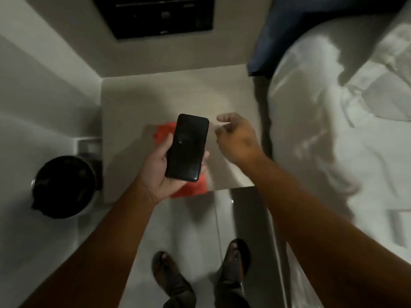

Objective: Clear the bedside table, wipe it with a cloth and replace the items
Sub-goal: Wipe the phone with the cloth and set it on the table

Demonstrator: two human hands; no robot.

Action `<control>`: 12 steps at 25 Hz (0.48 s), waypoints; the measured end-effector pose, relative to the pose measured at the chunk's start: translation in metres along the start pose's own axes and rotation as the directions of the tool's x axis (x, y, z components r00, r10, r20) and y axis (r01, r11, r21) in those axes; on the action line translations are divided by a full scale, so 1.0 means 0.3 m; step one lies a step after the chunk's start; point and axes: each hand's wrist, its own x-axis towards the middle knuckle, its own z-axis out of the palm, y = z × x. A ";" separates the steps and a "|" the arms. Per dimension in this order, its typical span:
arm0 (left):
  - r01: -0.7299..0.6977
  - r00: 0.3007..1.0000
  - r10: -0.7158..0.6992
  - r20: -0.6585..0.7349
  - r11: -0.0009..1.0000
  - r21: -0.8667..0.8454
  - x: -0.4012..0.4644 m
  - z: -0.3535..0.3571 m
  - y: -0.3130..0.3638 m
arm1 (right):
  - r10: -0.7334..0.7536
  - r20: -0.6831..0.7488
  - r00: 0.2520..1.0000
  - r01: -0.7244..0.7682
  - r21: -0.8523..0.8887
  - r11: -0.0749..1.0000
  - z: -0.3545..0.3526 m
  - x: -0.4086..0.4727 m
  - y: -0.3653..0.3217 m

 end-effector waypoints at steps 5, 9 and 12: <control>-0.218 0.972 0.197 -0.129 0.960 -0.176 -0.107 -0.345 0.087 | -0.289 0.266 0.920 0.393 -0.649 0.651 0.477 -0.051 0.132; -0.279 0.956 0.239 -0.172 0.923 -0.266 -0.117 -0.477 0.083 | -0.380 0.180 0.907 0.365 -0.787 0.498 0.558 0.014 0.219; -0.292 0.934 0.232 -0.272 0.934 -0.204 -0.106 -0.504 0.092 | -0.458 0.041 0.888 0.425 -0.455 0.782 0.477 0.099 0.180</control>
